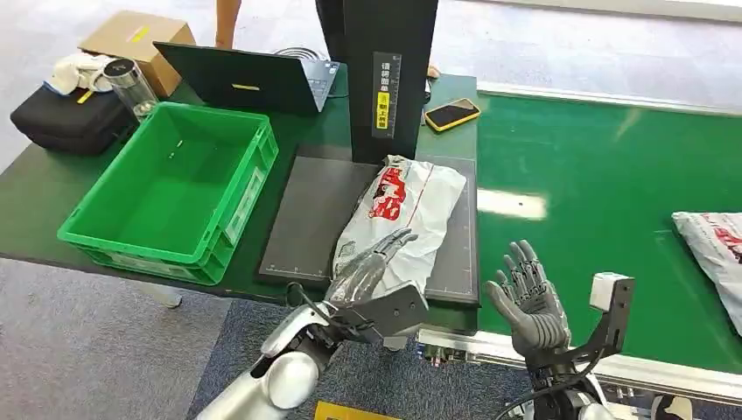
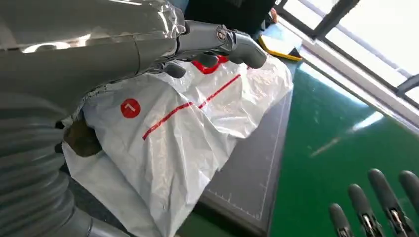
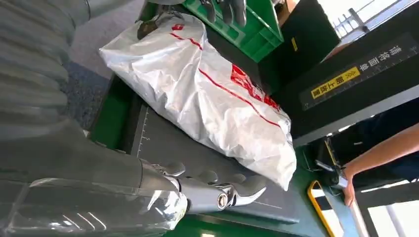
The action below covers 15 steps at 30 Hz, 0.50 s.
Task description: Moved the parcel from conveyor to table for the left to box.
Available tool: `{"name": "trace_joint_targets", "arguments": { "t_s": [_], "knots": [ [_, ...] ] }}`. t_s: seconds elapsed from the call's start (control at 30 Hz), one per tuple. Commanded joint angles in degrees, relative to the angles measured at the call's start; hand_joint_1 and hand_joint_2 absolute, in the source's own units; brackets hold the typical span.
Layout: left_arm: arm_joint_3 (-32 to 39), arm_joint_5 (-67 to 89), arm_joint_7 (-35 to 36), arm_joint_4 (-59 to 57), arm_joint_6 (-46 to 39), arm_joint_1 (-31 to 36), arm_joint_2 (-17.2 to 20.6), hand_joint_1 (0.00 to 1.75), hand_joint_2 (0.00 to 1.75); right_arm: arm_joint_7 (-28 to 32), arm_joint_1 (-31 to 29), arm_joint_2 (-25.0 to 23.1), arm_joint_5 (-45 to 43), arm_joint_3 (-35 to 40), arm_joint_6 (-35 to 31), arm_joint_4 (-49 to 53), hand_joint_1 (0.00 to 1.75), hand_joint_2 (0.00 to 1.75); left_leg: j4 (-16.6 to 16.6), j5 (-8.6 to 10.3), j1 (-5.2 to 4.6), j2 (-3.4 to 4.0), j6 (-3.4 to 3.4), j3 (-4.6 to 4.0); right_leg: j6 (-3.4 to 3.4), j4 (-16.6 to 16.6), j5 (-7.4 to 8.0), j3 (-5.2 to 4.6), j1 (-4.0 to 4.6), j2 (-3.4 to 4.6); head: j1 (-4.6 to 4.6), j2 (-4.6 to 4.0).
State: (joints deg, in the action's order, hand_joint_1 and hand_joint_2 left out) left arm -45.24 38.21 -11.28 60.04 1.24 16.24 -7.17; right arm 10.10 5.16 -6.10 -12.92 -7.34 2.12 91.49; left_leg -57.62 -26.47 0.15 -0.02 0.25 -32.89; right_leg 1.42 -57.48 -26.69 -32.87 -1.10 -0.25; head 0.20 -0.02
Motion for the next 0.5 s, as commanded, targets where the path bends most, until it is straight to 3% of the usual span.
{"name": "trace_joint_targets", "arguments": {
  "t_s": [0.03,0.5],
  "knots": [
    [-5.32,5.58,0.63,-12.30,-2.50,4.17,-1.94,0.00,1.75,-0.39,-1.48,1.29,-0.11,2.08,-0.19,-2.87,0.00,1.75,0.15,0.01,0.03,-0.02,-0.02,0.25,-0.09,0.18,0.02,0.28,0.04,-0.01,0.00,0.00],
    [-6.15,6.73,0.41,-18.93,-3.49,5.69,-4.01,0.00,1.75,-0.49,-3.23,1.76,0.00,2.71,-0.30,-4.49,0.00,1.75,0.13,0.02,0.04,0.02,-0.03,0.21,-0.10,0.15,0.04,0.23,0.05,0.04,0.00,0.00]
  ]
}}
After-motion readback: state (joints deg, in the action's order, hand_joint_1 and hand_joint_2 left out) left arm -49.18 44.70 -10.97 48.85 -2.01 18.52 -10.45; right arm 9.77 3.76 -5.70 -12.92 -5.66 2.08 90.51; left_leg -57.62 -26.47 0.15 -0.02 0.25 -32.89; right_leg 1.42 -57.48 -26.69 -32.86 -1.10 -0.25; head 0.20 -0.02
